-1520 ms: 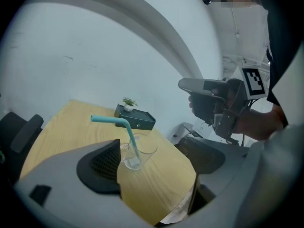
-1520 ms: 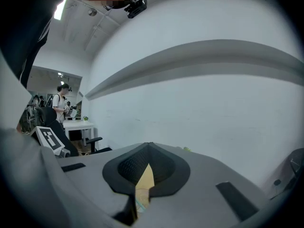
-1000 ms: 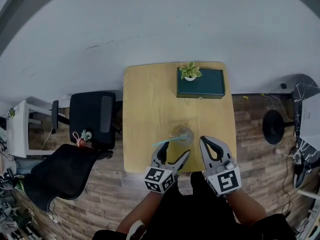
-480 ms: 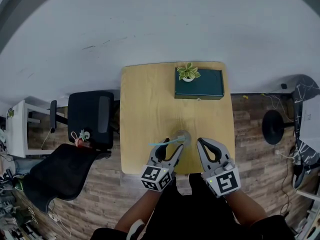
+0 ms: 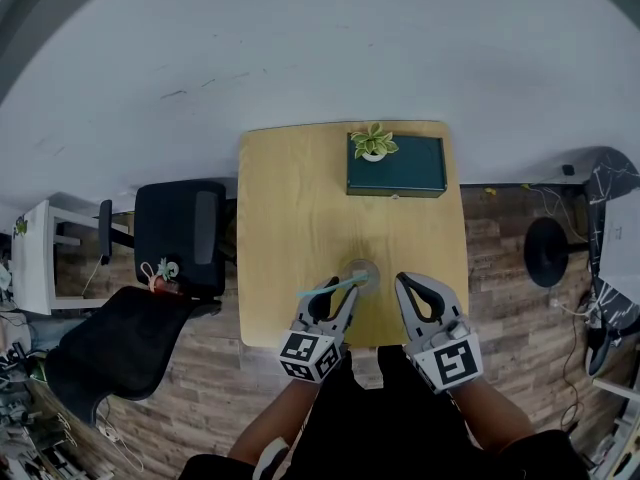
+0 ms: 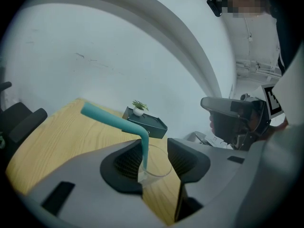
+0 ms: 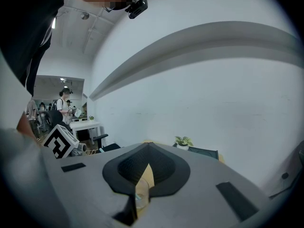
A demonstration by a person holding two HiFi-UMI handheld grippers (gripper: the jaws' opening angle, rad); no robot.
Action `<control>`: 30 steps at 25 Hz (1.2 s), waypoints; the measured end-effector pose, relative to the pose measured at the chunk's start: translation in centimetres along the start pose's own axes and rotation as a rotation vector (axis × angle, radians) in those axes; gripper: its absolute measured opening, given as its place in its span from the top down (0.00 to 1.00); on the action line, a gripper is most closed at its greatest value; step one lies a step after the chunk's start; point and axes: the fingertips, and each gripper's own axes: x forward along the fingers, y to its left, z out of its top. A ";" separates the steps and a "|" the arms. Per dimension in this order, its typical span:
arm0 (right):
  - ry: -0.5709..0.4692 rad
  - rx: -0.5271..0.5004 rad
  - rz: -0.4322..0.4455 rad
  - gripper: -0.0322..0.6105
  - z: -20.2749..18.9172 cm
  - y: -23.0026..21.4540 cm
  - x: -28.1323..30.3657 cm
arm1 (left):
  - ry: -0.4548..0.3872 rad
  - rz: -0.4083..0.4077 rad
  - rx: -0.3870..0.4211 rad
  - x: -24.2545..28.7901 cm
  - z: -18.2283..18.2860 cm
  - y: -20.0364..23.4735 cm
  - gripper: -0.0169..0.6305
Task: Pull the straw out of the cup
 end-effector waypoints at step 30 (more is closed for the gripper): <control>-0.061 -0.021 -0.012 0.92 2.7 -1.1 -0.8 | -0.026 0.001 0.033 -0.2 3.4 -2.9 0.90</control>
